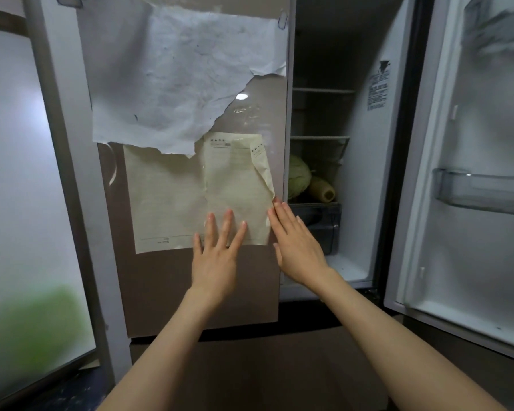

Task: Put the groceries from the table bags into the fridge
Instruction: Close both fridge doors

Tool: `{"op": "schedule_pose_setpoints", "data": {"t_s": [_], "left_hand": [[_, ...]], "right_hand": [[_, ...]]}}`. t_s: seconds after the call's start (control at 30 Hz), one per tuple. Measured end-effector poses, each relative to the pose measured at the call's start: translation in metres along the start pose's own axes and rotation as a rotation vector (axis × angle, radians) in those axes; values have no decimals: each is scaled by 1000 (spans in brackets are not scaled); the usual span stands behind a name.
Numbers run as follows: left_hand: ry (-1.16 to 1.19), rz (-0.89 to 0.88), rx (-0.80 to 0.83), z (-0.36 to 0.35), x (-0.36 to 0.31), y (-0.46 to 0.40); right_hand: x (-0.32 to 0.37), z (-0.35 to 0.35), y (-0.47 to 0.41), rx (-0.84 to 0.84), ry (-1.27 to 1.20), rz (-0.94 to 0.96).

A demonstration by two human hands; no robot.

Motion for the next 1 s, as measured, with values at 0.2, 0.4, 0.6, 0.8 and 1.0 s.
{"op": "schedule_pose_setpoints", "data": {"t_s": [0.2,0.4,0.6,0.8,1.0], "left_hand": [[124,-50,-190,11,-19,6],[190,-321,-372,10,-100,-12],[436,-544,-362,30,-219,-36],[494,-714,-410,55,-320,-59],[406,-683,-501,49,-359,-75]], "right_hand": [[-18,13,34,-54,-138,-80],[-97,62,86,-341,-123,-206],[-186,136,155,-594,11,-350],[-271,176,207,-537,-11,-703],[-322,178,192,-157,-401,-1017]]}}
Point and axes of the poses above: each hand's wrist, its own y-axis away from the middle knuckle, its own z-axis out of the back of the hand, x = y × z, the point moved 2 cm from there along -y, towards the middle knuckle, and after that the axes turned 12 degrees about -z, right-handed, at the moved point
